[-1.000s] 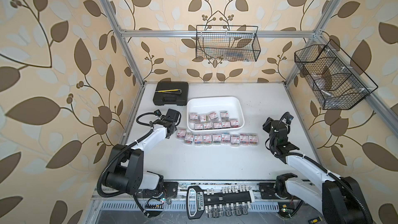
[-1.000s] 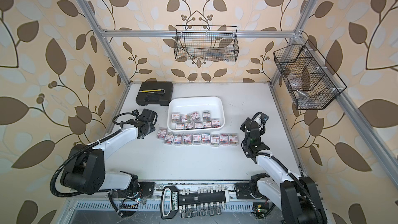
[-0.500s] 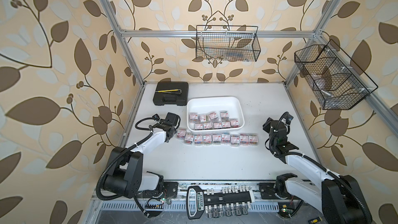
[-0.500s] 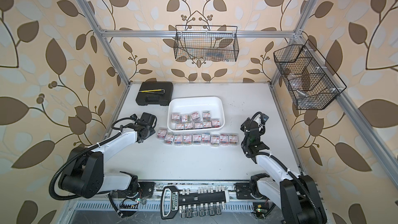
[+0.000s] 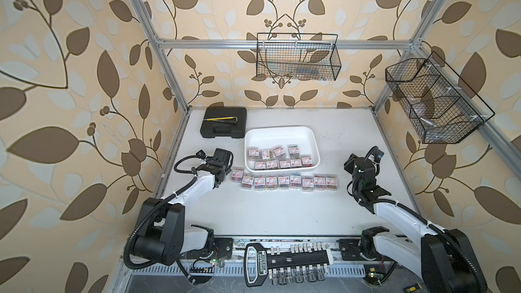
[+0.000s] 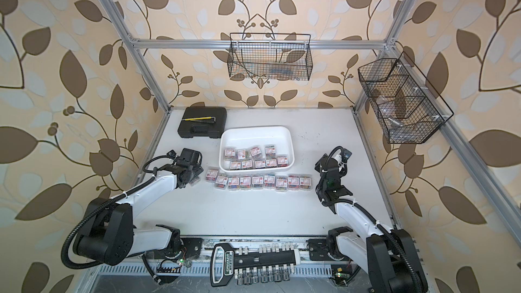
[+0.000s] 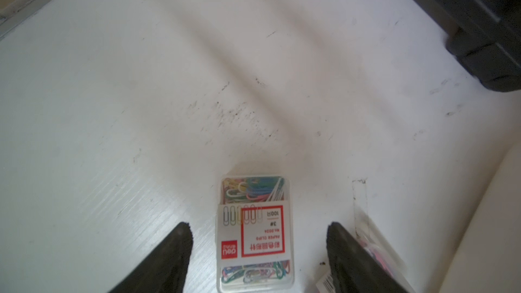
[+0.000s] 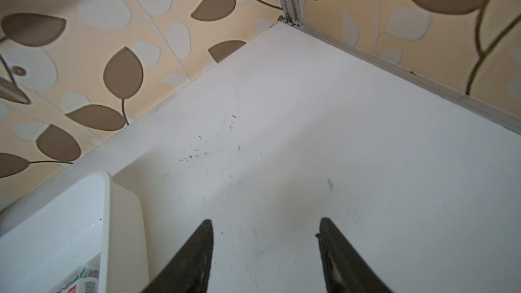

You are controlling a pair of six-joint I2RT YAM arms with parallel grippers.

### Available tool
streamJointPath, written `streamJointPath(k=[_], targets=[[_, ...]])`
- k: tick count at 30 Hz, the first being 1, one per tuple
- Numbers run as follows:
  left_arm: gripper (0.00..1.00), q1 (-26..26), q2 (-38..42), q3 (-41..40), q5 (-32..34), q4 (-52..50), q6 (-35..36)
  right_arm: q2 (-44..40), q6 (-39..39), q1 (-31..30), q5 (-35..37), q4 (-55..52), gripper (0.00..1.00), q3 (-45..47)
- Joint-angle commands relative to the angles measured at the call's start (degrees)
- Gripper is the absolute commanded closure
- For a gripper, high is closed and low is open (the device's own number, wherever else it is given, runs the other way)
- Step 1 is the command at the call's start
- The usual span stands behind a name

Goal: Take the paper clips out of the storage box
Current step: Place the boxed paper clips at the center of the board, then adjust the boxed paper clips at the center of the board.

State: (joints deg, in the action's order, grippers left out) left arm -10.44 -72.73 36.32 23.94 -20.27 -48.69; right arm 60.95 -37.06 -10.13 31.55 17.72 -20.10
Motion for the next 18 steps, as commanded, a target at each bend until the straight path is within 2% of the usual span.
streamJointPath(k=[1,9,18], targets=[[0.24,1.2,3.4,-1.9,0.4,1.3,-2.6,0.2,0.1,-0.1,1.2,0.2,0.39,-0.8],[0.2,2.1,6.7,-7.2,-1.3,5.4,-7.0,0.0,0.1,-0.1,1.2,0.2,0.39,-0.7],[0.23,2.4,-0.7,-4.3,-3.9,11.4,-4.9,0.0,0.0,-0.1,1.4,0.3,0.39,-0.6]])
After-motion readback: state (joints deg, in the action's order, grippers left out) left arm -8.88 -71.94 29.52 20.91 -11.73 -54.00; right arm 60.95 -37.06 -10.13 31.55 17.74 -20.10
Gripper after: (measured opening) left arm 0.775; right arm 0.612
